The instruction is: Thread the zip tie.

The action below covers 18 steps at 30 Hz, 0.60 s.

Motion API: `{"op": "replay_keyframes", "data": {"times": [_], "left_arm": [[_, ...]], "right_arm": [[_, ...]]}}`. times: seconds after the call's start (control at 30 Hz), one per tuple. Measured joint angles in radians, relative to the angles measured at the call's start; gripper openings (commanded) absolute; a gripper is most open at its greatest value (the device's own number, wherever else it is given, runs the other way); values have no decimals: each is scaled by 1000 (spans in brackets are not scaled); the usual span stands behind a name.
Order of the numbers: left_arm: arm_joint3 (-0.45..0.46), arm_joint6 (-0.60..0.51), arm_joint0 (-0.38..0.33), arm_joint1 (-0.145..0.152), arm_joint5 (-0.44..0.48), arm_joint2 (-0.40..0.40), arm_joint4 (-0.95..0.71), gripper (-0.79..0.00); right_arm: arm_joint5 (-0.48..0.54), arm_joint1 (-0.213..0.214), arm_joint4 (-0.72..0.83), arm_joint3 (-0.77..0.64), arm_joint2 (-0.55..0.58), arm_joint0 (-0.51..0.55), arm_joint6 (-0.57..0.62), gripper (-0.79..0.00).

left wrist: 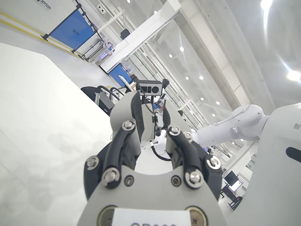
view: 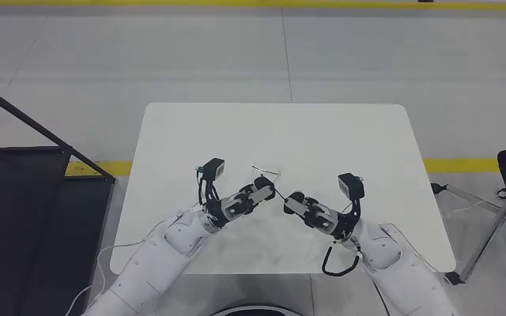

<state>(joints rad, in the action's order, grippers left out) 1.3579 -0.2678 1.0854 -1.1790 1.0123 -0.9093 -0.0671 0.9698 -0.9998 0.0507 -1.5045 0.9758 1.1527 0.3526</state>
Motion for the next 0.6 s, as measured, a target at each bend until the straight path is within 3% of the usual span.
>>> {"op": "replay_keyframes", "data": {"times": [0.03, 0.33, 0.6], "left_arm": [[0, -2, 1, -1, 0, -1, 0, -650], [0, -21, 4, -7, 0, -10, -5, -680], [6, -24, 14, -12, 0, -25, -6, -573]], "right_arm": [[0, -1, 0, 0, 1, 1, 1, -785], [-6, -8, 4, 1, 10, 4, 12, -785], [-8, -13, 4, 0, 16, 8, 21, -785]]}}
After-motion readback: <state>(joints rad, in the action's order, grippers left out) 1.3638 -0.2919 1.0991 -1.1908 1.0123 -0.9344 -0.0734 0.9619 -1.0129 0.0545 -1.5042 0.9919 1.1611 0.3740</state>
